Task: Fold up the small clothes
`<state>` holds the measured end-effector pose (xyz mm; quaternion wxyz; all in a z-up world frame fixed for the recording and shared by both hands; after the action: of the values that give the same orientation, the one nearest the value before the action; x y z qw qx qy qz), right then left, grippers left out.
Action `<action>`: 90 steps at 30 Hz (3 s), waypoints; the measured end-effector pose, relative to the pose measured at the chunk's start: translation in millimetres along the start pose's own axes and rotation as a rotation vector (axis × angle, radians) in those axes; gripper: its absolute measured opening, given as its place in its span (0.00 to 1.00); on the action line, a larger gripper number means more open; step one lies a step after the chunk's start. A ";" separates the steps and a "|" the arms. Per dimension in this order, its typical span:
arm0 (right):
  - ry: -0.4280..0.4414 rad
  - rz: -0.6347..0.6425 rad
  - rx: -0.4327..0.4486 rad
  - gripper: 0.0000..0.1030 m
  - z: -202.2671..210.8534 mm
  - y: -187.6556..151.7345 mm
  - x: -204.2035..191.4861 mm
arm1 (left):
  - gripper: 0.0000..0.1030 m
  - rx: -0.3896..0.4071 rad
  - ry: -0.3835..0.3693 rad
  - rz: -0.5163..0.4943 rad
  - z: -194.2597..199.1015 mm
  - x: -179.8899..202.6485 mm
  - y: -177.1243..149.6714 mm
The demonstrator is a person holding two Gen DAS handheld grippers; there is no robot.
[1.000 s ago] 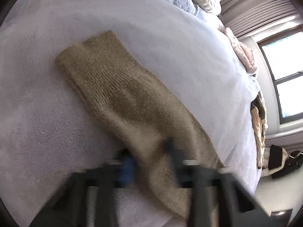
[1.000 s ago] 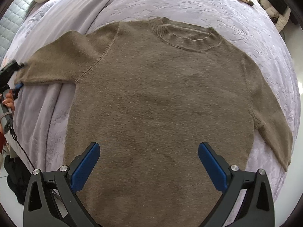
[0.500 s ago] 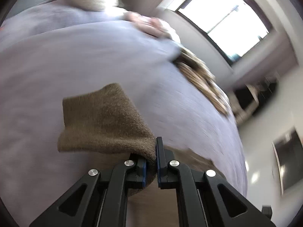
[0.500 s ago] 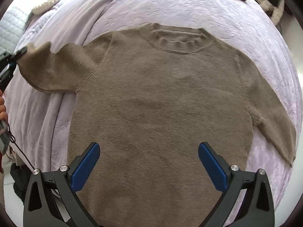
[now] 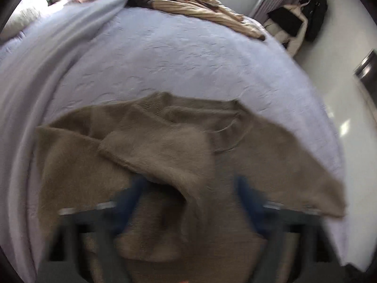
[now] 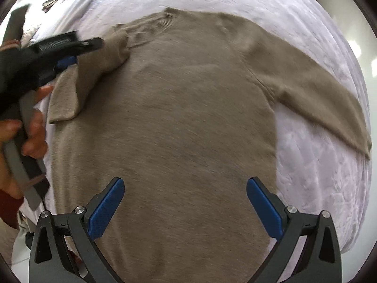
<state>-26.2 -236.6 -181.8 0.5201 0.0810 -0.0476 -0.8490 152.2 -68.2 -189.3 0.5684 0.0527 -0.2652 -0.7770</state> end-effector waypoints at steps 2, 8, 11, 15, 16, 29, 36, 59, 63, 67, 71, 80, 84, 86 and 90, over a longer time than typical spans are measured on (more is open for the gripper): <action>-0.004 -0.006 0.000 1.00 -2.3 -0.7 5.8 | 0.87 -0.005 0.040 -0.028 4.6 -2.1 -5.1; -0.025 0.068 0.057 1.00 4.6 22.9 -10.7 | 0.87 0.076 0.104 -0.012 59.2 -63.3 -5.2; -0.039 0.206 0.143 1.00 14.9 57.2 -52.3 | 0.87 0.074 0.191 0.042 76.2 -117.0 -13.2; -0.113 0.459 0.275 1.00 17.6 101.1 -128.6 | 0.87 -0.016 0.307 0.098 59.4 -173.4 -25.0; -0.140 0.515 0.298 1.00 14.1 109.2 -145.0 | 0.87 -0.028 0.321 0.112 57.6 -183.1 -27.5; 0.107 0.219 0.315 0.13 -14.9 182.0 -133.2 | 0.87 -0.101 0.241 0.186 34.2 -209.2 -40.6; 0.389 -0.262 0.177 0.50 -49.7 173.8 -28.3 | 0.87 -0.094 0.209 0.169 23.6 -211.7 -20.5; -0.087 0.004 0.218 0.10 -57.1 215.7 -46.6 | 0.87 -0.191 0.290 0.059 -36.0 -185.5 10.9; 0.185 -0.212 0.372 0.10 -13.0 200.4 8.4 | 0.87 -0.186 0.283 0.063 -36.5 -183.6 9.9; 0.381 -0.568 0.301 0.27 -30.2 163.7 81.1 | 0.87 -0.193 0.252 0.053 -36.2 -180.5 9.1; 0.511 -0.730 0.272 0.55 -36.1 129.8 97.1 | 0.87 -0.206 0.159 0.057 -39.8 -181.9 17.1; 0.614 -0.734 0.187 0.36 -60.8 134.4 41.6 | 0.10 -0.204 0.055 0.078 -44.0 -172.5 38.2; 0.676 -0.624 0.179 0.06 -50.2 157.6 13.5 | 0.08 -0.084 0.038 0.163 -15.9 -192.6 53.6; 0.699 -0.507 0.226 0.06 -27.5 173.3 -4.4 | 0.00 -0.053 0.070 0.191 -9.7 -213.6 55.9; 0.726 -0.358 0.290 0.06 -3.4 196.7 -31.1 | 0.00 -0.074 0.084 0.252 -15.6 -233.5 44.6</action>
<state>160.4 -298.3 -149.9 0.3306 0.4539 0.0345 -0.8267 277.7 129.5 -232.9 0.6738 0.0307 -0.2169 -0.7057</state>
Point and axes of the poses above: each gripper's, at about its wrist camera, not at the fingertips, and z roughly against the way its jaws point, x to its right, y to its top, the point moved 9 cm from there along -z, roughly the way its jaws point, and after that the axes turned 5 degrees about -z, right-handed, at the moved point
